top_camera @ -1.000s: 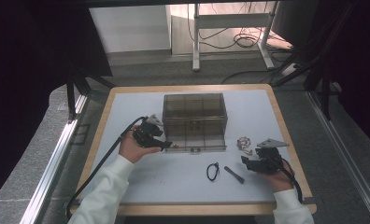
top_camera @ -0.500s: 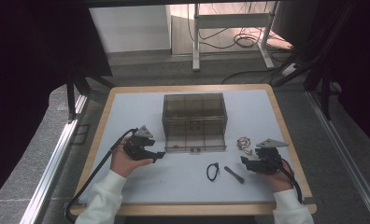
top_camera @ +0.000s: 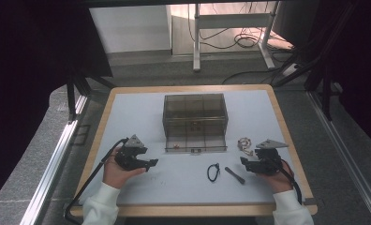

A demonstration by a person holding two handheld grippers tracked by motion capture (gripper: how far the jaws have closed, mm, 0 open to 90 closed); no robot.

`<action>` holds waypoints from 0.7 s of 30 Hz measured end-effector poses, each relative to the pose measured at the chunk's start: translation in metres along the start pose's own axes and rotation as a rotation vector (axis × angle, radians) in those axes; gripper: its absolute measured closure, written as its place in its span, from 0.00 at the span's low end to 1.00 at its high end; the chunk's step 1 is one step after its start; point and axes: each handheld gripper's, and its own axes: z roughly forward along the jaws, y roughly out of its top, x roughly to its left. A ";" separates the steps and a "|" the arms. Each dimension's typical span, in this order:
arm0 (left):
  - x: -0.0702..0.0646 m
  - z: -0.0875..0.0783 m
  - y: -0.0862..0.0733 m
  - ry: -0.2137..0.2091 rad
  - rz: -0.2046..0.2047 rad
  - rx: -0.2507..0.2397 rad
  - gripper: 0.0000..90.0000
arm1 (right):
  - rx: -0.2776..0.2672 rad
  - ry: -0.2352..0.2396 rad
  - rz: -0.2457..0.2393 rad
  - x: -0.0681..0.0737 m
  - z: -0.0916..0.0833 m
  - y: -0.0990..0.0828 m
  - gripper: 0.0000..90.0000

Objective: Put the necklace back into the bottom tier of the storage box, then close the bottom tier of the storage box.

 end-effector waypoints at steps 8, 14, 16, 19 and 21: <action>0.003 0.000 -0.004 0.014 -0.018 -0.009 0.35 | -0.011 0.014 0.009 0.007 -0.002 0.003 0.34; 0.001 0.003 -0.005 0.008 -0.017 -0.004 0.35 | -0.019 0.037 -0.003 0.016 -0.002 0.007 0.40; 0.002 0.003 -0.005 0.005 -0.017 -0.004 0.35 | -0.018 0.046 -0.012 0.021 -0.001 0.009 0.44; 0.002 0.003 -0.005 0.000 -0.016 -0.005 0.34 | -0.025 0.065 -0.024 0.030 -0.001 0.013 0.57; 0.002 0.003 -0.005 -0.005 -0.018 -0.006 0.34 | -0.025 0.070 -0.021 0.033 -0.001 0.015 0.61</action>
